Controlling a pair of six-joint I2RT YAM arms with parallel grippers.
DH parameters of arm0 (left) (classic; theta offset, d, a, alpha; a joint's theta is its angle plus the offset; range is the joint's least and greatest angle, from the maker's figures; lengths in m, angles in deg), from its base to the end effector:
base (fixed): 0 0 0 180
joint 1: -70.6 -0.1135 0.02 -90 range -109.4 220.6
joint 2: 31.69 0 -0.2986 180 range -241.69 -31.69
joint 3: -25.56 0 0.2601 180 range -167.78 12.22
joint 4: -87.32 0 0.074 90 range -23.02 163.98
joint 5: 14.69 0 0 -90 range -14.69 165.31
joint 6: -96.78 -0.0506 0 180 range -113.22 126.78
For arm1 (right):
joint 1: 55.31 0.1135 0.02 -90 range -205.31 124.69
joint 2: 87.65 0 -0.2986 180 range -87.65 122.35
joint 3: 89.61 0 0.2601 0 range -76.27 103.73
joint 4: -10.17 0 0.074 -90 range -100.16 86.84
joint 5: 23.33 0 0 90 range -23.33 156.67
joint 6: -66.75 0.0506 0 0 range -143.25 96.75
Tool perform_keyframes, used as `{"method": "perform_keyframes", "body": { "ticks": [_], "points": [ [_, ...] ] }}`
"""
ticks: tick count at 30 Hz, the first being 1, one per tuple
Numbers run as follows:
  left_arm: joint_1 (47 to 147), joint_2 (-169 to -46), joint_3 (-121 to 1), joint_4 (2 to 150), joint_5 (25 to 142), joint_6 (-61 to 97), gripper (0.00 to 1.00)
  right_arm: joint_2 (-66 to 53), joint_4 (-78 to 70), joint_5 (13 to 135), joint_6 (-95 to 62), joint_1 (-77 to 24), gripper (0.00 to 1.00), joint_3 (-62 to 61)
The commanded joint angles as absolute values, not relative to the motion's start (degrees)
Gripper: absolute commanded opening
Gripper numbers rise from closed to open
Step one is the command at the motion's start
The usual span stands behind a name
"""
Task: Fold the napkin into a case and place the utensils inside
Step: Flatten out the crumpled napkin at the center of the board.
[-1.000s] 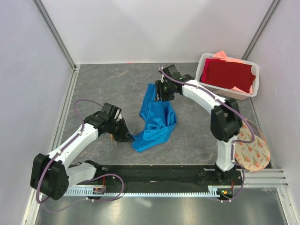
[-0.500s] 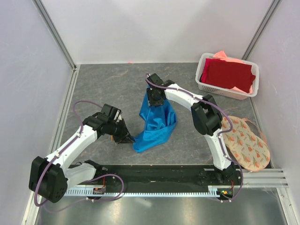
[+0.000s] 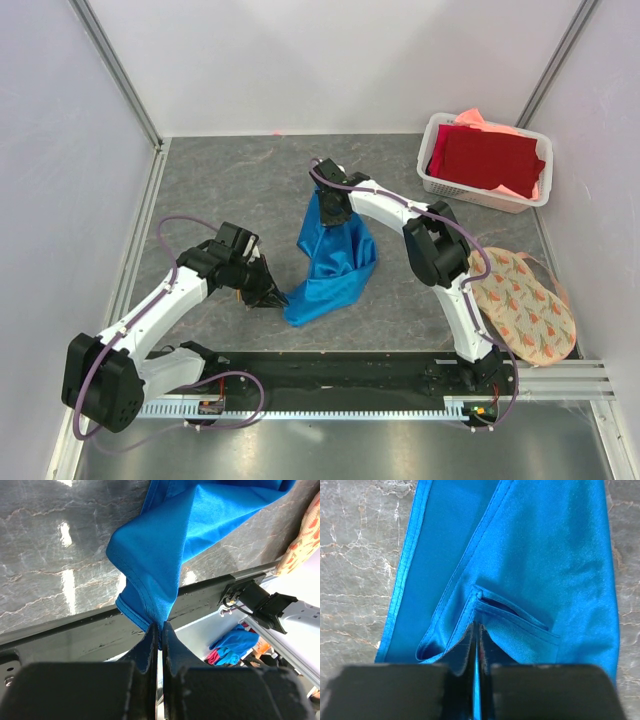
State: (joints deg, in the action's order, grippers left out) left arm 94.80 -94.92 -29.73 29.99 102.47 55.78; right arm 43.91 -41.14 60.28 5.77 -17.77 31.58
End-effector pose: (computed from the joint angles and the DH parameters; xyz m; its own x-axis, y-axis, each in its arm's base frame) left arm 0.1665 -0.1001 0.2361 -0.9502 -0.3091 0.0385 -0.2717 0.7621 -0.5877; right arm 0.4260 0.3202 0.1807 -0.8838 -0.0712 -0.4624 -0.1543 0.9774 0.1445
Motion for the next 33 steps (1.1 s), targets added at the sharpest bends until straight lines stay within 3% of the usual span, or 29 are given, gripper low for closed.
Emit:
{"method": "perform_keyframes", "body": {
  "ticks": [1, 8, 14, 18, 20, 22, 33],
  "points": [
    [95.03, -94.27, -30.84, 27.84, 102.30, 55.21, 0.02, 43.57, -40.52, 59.47, 6.20, -17.61, 0.00, 33.59],
    [95.03, -93.04, -32.51, 26.96, 100.36, 55.21, 0.02, 35.14, -40.69, 57.27, 5.75, -18.66, 0.00, 33.77],
    [95.03, -88.83, -31.90, 25.64, 98.16, 56.00, 0.02, 24.07, -39.65, 55.33, 7.42, -19.45, 0.00, 25.61],
    [95.03, -87.86, -30.59, 25.64, 98.86, 56.44, 0.02, 25.80, -39.64, 58.41, 6.46, -19.63, 0.01, 26.20],
    [95.03, -87.94, -30.06, 25.90, 99.39, 56.97, 0.02, 28.53, -38.94, 59.03, 5.84, -19.63, 0.19, 27.25],
    [95.03, -88.30, -29.97, 26.17, 99.57, 56.79, 0.02, 31.33, -38.67, 59.12, 5.49, -19.71, 0.27, 28.13],
    [95.03, -92.33, -31.11, 26.96, 100.27, 55.83, 0.02, 40.84, -37.35, 60.79, 4.52, -19.36, 0.40, 32.71]
  ]
}}
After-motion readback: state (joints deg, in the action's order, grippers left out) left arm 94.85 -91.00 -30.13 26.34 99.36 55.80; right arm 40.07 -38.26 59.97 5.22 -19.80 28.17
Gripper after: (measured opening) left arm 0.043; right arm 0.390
